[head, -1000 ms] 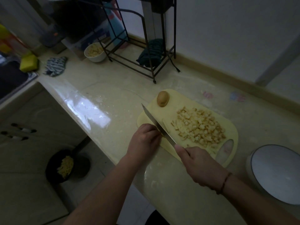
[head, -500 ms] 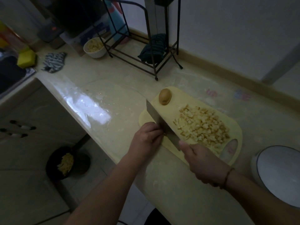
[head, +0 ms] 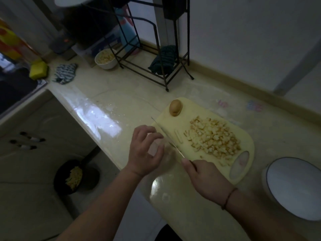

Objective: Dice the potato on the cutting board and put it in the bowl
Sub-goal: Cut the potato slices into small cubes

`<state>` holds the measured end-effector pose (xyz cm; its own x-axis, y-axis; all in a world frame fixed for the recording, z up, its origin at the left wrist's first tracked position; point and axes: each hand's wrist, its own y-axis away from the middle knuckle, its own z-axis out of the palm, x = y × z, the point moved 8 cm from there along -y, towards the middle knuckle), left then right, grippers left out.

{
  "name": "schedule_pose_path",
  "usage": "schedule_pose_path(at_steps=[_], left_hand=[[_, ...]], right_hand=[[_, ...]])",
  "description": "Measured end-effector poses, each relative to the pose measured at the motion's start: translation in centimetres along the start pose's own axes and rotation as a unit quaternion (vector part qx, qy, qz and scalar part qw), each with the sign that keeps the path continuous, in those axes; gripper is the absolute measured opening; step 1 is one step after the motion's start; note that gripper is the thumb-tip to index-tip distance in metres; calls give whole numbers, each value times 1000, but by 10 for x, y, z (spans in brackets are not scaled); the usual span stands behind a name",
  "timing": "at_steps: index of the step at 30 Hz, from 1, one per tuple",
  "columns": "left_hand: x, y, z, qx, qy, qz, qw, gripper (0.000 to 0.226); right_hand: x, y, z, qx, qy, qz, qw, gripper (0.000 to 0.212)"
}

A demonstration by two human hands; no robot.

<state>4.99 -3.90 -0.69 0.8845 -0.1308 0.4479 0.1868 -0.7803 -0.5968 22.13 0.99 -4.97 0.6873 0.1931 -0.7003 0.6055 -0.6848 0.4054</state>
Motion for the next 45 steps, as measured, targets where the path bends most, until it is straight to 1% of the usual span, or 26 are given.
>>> schedule_pose_path(at_steps=[3,6,7,8,10,12,17,21,24,25,26,27,29,30,31,32,33,34,35,36,37,38,40,41,43,45], left_hand=[[10,-20,10,-131,-26,48,990,30],[15,-35,12,-170,-95,70,978,33],[17,-39,16,-200,-115,72,971,37],[18,-42,22,-250,-136,66,956,44],[14,-43,39,-374,-180,38,909,62],[12,-43,50,-453,-209,16,866,76],[14,-43,58,-504,-220,22,835,85],[9,-38,59,-545,-215,5,810,70],[7,-33,58,-570,-207,-14,795,85],[7,-36,56,-561,-189,-24,805,89],[5,-43,50,-533,-165,-35,829,90],[4,-55,41,-479,-135,-44,866,85],[-8,-82,9,-315,-74,-62,944,68],[-19,-92,-11,-223,-44,-82,971,59],[-35,-97,-32,-128,-24,-110,985,52],[-50,-97,-53,-36,-19,-141,989,45],[-63,-92,-69,36,-30,-172,984,40],[-73,-84,-76,71,-53,-191,978,36],[-77,-77,-73,61,-79,-183,978,34],[-75,-70,-60,10,-98,-145,985,35],[-67,-64,-38,-70,-108,-81,988,40],[-57,-55,-13,-162,-117,-10,980,46],[-40,-36,30,-310,-135,104,935,63],[-36,-29,47,-361,-146,134,911,70],[-34,-20,73,-429,-165,165,873,78],[-35,-17,88,-455,-175,175,856,78]], right_hand=[[-4,3,0,11,-1,-1,1000,55],[-8,4,3,9,3,-11,1000,55],[-9,5,4,7,-2,-18,1000,55],[-9,5,6,5,-9,-22,1000,54],[-9,6,6,6,-19,-21,1000,54],[-10,6,5,7,-24,-17,1000,54],[-14,9,1,12,-28,-15,999,54],[-12,15,3,8,-4,-14,1000,54],[-14,24,3,8,19,-23,1000,53],[-16,27,3,7,20,-28,999,54],[-16,28,3,6,21,-32,999,55],[-17,30,3,5,23,-36,999,55],[-16,32,2,2,20,-43,999,57],[-14,34,1,1,11,-43,999,57],[-12,35,-1,-1,2,-38,999,57],[-8,36,-3,-3,-11,-25,1000,58],[-2,38,-7,-4,-30,-4,1000,58],[4,40,-10,-4,-60,23,998,58],[11,42,-15,-2,-97,50,994,58],[17,44,-19,2,-135,74,988,58],[22,45,-24,6,-168,94,981,58],[26,45,-27,12,-193,112,975,58],[33,45,-31,19,-237,144,961,57],[36,44,-32,19,-252,158,955,56],[39,43,-30,6,-260,176,949,57],[41,42,-25,-10,-266,186,946,58]])
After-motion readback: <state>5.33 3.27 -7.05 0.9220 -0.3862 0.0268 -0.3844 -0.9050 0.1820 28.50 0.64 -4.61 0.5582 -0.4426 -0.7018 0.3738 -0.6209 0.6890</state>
